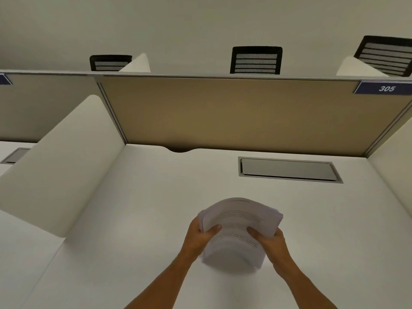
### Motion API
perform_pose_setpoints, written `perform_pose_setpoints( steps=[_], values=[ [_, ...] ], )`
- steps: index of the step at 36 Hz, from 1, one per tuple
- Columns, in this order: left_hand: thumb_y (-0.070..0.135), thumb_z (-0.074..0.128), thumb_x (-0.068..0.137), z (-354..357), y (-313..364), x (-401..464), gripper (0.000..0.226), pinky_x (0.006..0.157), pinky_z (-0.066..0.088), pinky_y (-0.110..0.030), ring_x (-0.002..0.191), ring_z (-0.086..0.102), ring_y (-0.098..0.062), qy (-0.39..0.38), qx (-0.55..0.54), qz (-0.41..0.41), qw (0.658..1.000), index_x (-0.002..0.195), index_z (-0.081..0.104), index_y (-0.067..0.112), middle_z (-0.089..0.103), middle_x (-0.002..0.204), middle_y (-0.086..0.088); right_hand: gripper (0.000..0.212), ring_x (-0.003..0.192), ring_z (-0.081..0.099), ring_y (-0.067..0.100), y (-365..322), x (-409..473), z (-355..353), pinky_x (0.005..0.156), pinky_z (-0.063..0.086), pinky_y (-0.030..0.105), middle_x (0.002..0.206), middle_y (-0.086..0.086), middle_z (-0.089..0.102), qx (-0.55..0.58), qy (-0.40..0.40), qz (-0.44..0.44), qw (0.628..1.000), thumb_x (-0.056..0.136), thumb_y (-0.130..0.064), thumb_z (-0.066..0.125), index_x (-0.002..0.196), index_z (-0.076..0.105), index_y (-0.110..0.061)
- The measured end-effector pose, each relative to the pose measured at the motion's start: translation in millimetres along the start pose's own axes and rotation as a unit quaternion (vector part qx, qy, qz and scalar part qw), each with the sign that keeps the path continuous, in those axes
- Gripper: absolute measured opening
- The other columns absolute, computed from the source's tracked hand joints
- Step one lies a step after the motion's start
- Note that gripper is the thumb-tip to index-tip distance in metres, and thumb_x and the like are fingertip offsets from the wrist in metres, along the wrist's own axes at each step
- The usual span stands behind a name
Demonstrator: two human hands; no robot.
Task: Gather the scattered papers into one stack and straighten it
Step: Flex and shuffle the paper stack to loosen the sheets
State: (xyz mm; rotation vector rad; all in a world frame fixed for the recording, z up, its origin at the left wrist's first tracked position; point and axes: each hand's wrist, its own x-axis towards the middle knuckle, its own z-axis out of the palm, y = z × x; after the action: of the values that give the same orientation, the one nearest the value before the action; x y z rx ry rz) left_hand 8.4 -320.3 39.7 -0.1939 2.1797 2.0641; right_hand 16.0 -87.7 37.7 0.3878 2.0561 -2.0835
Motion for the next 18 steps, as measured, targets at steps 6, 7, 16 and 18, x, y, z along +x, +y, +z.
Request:
perform_pose_setpoints(
  steps=[6,7,16,18],
  values=[
    [0.041,0.075,0.076,12.9,-2.4,-3.4,0.040,0.070,0.058,-0.017,0.096,0.066,0.003,0.001,0.022,0.006,1.000,0.107,0.058,0.060,0.069,0.101,0.028,0.029,0.082,0.077,0.022,7.9,5.1,1.1,0.069,0.065,0.038,0.088,0.004,0.080,-0.033,-0.022,0.004,0.999,0.069,-0.051,0.082,0.091,0.078,-0.033],
    [0.040,0.072,0.080,14.7,-1.8,-3.8,0.034,0.069,0.059,-0.019,0.092,0.069,0.000,0.011,0.023,0.011,1.000,0.102,0.060,0.063,0.071,0.097,0.027,0.030,0.080,0.077,0.020,7.9,5.8,1.6,0.064,0.064,0.033,0.087,0.004,0.080,-0.033,-0.017,0.005,0.999,0.068,-0.053,0.080,0.090,0.079,-0.032],
    [0.021,0.071,0.088,18.8,-3.8,-5.9,0.019,0.060,0.057,-0.016,0.084,0.072,-0.006,0.082,0.000,-0.014,0.997,0.101,0.067,0.033,0.075,0.085,0.017,0.021,0.080,0.077,0.021,14.1,8.4,1.6,0.068,0.065,0.036,0.089,0.001,0.080,-0.043,-0.022,0.014,0.999,0.074,-0.043,0.081,0.092,0.079,-0.034],
    [0.020,0.072,0.087,19.5,-15.4,-9.4,0.019,0.058,0.055,-0.016,0.083,0.072,-0.014,0.073,0.006,-0.055,0.996,0.105,0.069,0.026,0.076,0.085,0.007,0.016,0.082,0.077,0.019,21.6,7.6,3.7,0.073,0.065,0.038,0.090,0.000,0.081,-0.049,-0.029,0.030,0.998,0.077,-0.042,0.082,0.091,0.079,-0.035]
  ],
)
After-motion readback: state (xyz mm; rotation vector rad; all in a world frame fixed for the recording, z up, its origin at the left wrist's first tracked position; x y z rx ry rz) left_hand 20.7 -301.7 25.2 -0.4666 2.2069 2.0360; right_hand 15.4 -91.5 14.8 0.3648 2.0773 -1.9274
